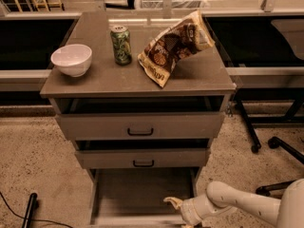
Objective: Open bottom drawer
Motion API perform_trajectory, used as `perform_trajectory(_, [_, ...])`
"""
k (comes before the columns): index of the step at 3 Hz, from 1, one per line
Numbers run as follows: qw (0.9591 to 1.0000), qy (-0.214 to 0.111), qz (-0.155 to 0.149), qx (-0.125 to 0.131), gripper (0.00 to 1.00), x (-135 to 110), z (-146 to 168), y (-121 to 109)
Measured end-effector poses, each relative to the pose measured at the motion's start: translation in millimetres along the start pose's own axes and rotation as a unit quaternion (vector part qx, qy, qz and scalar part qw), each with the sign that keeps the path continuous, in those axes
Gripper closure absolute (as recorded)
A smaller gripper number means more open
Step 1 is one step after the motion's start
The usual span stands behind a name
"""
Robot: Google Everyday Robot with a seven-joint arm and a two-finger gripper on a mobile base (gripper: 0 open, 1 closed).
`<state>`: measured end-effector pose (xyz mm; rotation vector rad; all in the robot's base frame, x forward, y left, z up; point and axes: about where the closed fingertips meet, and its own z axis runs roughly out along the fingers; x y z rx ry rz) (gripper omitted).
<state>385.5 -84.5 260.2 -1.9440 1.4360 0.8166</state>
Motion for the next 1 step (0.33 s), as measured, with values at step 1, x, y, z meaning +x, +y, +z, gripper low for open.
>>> perform_trajectory(1, [1.0000, 0.000, 0.000, 0.000, 0.00, 0.0, 0.0, 0.0])
